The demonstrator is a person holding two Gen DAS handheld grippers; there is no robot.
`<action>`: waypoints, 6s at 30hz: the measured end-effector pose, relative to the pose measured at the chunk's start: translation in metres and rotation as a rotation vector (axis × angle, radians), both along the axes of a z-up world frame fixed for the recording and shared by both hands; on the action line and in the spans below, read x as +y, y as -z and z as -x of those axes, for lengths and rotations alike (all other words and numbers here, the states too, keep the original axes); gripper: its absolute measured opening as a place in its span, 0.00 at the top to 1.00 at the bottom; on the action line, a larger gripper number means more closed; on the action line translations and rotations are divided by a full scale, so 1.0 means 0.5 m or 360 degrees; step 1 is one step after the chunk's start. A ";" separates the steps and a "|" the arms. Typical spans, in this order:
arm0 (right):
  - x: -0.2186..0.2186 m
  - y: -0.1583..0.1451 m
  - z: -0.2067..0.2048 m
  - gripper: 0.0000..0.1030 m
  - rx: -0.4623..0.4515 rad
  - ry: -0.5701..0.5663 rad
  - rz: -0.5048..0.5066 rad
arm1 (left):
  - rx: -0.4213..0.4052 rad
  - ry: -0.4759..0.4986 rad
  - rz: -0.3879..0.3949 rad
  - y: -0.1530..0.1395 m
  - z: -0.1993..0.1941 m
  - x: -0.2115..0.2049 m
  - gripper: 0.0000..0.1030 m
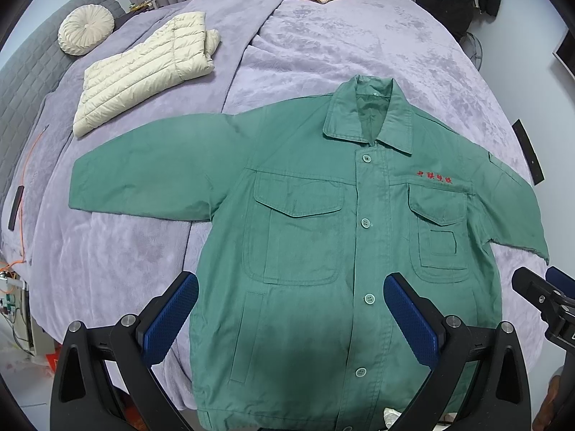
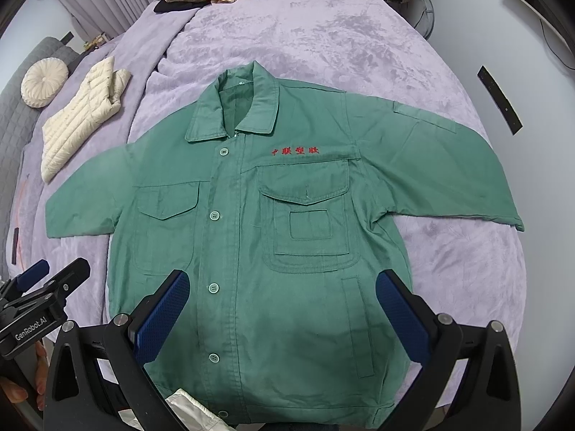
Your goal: Fold small clothes
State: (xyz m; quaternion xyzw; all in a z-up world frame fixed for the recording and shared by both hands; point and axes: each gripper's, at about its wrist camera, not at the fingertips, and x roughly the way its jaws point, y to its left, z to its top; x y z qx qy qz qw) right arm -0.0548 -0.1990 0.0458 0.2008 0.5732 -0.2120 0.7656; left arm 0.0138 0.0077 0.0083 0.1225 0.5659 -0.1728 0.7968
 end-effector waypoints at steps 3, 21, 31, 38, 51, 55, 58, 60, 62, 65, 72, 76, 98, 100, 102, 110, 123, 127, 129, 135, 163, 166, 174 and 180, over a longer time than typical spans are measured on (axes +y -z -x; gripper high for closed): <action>0.003 0.005 0.005 0.00 0.0002 -0.0001 -0.0003 | 0.0006 -0.0002 -0.0003 0.001 -0.001 0.000 0.00; 0.010 0.018 -0.007 0.00 0.0087 -0.0008 -0.0022 | 0.0070 -0.0018 -0.0021 0.017 -0.008 0.010 0.00; 0.036 0.039 -0.027 0.00 0.0146 -0.0011 -0.0041 | 0.0144 -0.0041 -0.0018 0.050 -0.026 0.046 0.00; 0.092 0.070 -0.059 0.00 0.0174 -0.0075 -0.0087 | 0.0222 -0.0175 0.0089 0.113 -0.094 0.140 0.00; 0.257 0.160 -0.171 0.00 0.0270 -0.0320 -0.0135 | 0.0079 -0.0870 0.0322 0.313 -0.425 0.532 0.00; 0.298 0.192 -0.187 0.00 0.0321 -0.0374 -0.0165 | 0.0099 -0.1057 0.0365 0.390 -0.503 0.629 0.00; 0.316 0.212 -0.193 0.00 0.0363 -0.0396 -0.0174 | 0.0058 -0.1127 0.0420 0.411 -0.544 0.667 0.00; 0.323 0.219 -0.196 0.00 0.0380 -0.0396 -0.0179 | -0.0003 -0.1150 0.0435 0.408 -0.563 0.680 0.01; 0.326 0.221 -0.195 0.00 0.0383 -0.0395 -0.0184 | -0.0059 -0.1183 0.0402 0.399 -0.575 0.687 0.42; 0.327 0.221 -0.193 0.00 0.0373 -0.0394 -0.0195 | -0.0040 -0.1128 0.0551 0.388 -0.582 0.699 0.94; 0.291 0.215 -0.182 0.00 0.0296 -0.0352 -0.0231 | -0.0236 -0.0842 0.0791 0.226 -0.556 0.623 0.94; 0.246 0.197 -0.166 0.00 0.0237 -0.0289 -0.0243 | -0.0341 -0.0512 0.0904 0.104 -0.518 0.475 0.94; -0.123 0.246 0.074 0.00 0.0219 0.0337 -0.0229 | -0.0024 0.0728 0.0275 0.307 -0.132 -0.356 0.51; -0.132 0.244 0.058 0.00 0.0205 0.0320 -0.0193 | -0.0056 0.0727 0.0291 0.293 -0.123 -0.339 0.05; -0.135 0.239 0.027 0.00 0.0181 0.0264 -0.0133 | -0.0170 0.0731 0.0286 0.264 -0.117 -0.310 0.03; -0.028 0.239 -0.222 0.00 -0.0003 -0.0397 0.0255 | -0.0244 0.0174 0.0065 0.237 -0.200 -0.053 0.03; -0.025 0.309 -0.366 0.92 -0.0127 -0.0432 0.0346 | -0.0069 -0.0093 -0.0141 0.387 -0.221 0.128 0.03; -0.147 0.286 -0.269 0.92 -0.0450 0.0208 -0.0289 | -0.0049 -0.0107 -0.0114 0.392 -0.226 0.130 0.03; -0.181 0.323 -0.215 0.92 -0.0487 0.0462 -0.0499 | -0.0037 -0.0109 -0.0105 0.390 -0.232 0.136 0.03; -0.199 0.401 -0.140 0.32 -0.0528 0.0736 -0.0879 | -0.0012 -0.0033 -0.0154 0.366 -0.245 0.151 0.03; -0.203 0.304 -0.256 0.47 0.0020 0.0180 0.0404 | -0.0085 -0.0113 -0.0180 0.371 -0.318 0.067 0.03; -0.283 0.297 -0.182 0.47 -0.0078 0.0497 0.0115 | -0.0093 -0.0101 -0.0222 0.365 -0.322 0.057 0.03; -0.207 0.285 -0.172 0.47 -0.0363 0.0218 -0.0196 | -0.0139 -0.0015 -0.0240 0.332 -0.313 0.015 0.03; -0.231 0.358 -0.159 0.50 -0.0254 0.0278 -0.0360 | -0.0066 -0.0055 -0.0267 0.363 -0.313 0.021 0.03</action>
